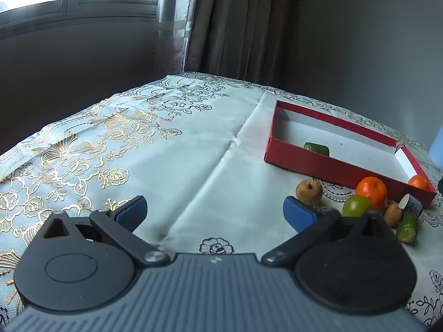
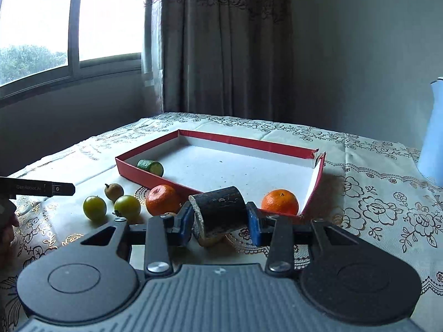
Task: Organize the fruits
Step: 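Carry the yam piece into the red box and open the right gripper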
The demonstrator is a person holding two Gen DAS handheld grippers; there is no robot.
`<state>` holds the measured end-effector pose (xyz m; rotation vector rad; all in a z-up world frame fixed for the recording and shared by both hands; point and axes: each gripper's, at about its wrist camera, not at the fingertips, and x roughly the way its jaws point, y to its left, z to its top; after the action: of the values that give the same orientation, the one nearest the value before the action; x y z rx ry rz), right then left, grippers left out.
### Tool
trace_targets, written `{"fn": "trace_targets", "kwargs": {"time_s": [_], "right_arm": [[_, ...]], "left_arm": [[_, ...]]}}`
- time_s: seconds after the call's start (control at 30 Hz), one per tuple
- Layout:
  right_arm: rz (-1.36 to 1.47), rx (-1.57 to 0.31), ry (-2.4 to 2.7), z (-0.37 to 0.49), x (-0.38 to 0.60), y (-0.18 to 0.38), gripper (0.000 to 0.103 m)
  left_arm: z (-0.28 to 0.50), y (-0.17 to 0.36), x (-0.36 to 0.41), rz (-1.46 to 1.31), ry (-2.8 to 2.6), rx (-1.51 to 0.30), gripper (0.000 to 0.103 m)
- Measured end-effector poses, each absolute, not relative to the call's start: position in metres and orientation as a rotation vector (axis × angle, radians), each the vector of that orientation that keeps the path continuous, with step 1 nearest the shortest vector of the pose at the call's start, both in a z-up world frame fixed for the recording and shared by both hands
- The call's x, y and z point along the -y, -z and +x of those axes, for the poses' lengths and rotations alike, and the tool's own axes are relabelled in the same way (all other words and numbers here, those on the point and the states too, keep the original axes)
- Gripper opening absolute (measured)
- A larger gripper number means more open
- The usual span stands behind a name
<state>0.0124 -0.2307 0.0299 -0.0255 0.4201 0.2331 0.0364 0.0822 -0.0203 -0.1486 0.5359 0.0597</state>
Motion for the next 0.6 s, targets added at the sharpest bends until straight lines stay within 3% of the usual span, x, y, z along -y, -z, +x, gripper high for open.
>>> {"fn": "trace_targets", "kwargs": {"time_s": [0.6], "right_arm": [[0.044,-0.484,-0.05,0.095,0.211,-0.015,0.039]], "left_arm": [[0.037,0.02,-0.079,-0.131,-0.039,-0.537,0.103]]}}
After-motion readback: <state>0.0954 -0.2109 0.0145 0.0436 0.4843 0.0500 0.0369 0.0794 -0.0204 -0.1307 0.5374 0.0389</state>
